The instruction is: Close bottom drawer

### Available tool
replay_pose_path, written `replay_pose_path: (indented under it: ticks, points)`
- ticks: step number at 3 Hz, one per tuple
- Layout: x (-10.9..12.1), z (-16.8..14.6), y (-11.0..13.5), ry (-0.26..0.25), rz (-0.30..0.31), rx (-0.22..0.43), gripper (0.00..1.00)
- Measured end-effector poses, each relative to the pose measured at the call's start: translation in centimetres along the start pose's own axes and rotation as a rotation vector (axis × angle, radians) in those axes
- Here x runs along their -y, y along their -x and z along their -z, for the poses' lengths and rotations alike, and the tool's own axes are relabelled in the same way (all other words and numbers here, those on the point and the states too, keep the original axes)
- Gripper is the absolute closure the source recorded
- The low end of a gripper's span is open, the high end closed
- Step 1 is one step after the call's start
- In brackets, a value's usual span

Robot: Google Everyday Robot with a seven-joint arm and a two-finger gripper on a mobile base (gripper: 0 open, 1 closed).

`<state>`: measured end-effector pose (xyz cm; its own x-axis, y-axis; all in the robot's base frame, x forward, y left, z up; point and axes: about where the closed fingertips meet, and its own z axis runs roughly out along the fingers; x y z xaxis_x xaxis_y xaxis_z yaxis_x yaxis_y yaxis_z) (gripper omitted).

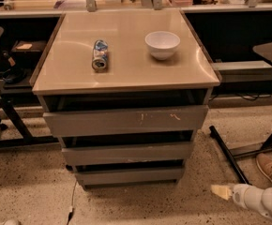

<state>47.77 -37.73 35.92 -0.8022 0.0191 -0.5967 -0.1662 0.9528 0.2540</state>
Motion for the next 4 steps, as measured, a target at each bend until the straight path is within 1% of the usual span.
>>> replay_pose_path:
  ticks: [1, 2, 3, 4]
  points:
    - [0.0, 0.0, 0.0, 0.0, 0.0, 0.0, 0.0]
    - [0.0, 0.0, 0.0, 0.0, 0.0, 0.0, 0.0]
    - [-3.9, 4.9, -1.4, 0.007, 0.038, -0.07, 0.0]
    - [-5.4, 5.5, -2.9, 0.024, 0.049, -0.101, 0.0]
